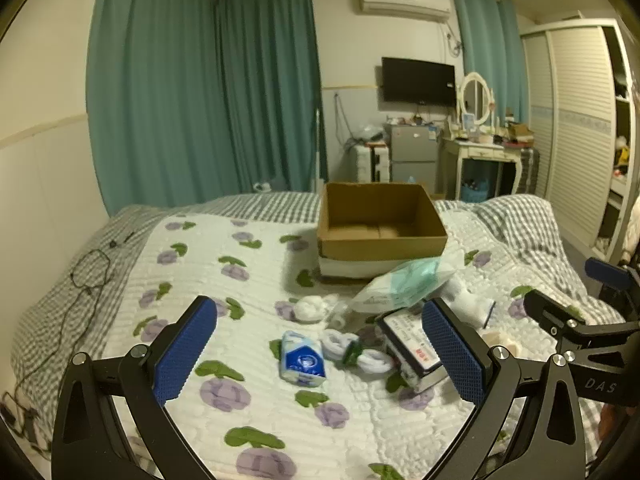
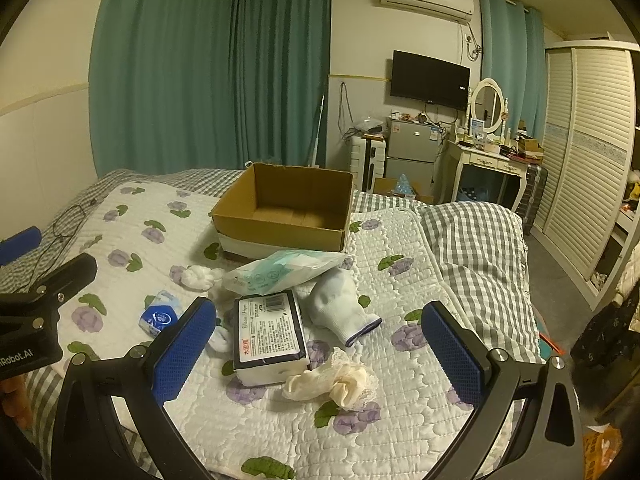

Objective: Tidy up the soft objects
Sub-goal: 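Grasp the cream lace cloth with the right tool while the left tool grasps the navy-bordered tissue pack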

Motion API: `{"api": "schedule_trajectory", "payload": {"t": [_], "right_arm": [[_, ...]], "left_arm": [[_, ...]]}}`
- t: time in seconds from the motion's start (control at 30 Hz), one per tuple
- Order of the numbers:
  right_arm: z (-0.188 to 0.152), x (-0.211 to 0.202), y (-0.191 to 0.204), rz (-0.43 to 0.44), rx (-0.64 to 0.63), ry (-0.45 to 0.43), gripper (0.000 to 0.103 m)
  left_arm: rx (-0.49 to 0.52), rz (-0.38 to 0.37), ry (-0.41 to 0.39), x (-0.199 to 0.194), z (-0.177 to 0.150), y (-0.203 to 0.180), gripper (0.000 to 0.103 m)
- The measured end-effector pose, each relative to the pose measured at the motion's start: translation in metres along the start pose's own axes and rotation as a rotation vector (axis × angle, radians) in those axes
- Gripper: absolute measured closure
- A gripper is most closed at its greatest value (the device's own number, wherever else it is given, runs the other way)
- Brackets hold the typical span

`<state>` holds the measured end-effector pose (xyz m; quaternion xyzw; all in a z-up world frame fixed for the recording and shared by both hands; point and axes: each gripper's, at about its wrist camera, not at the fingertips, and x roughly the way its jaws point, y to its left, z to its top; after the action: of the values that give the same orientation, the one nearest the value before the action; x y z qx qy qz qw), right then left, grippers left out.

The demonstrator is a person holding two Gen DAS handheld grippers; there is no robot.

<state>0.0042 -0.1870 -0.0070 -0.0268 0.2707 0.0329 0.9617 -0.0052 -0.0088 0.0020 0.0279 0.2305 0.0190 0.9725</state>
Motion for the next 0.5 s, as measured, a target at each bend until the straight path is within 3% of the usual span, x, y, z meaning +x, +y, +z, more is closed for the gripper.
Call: {"api": "schedule_trajectory", "payload": {"t": [0.2, 0.5], "right_arm": [[-0.003, 0.008, -0.013, 0.009, -0.008, 0.038, 0.0], [-0.042, 0.08, -0.037, 0.029, -0.024, 0.307, 0.003]], "left_arm": [[0.013, -0.011, 0.054, 0.021, -0.005, -0.019, 0.0], [0.075, -0.039, 0.191, 0.07, -0.033, -0.052, 0.0]]}}
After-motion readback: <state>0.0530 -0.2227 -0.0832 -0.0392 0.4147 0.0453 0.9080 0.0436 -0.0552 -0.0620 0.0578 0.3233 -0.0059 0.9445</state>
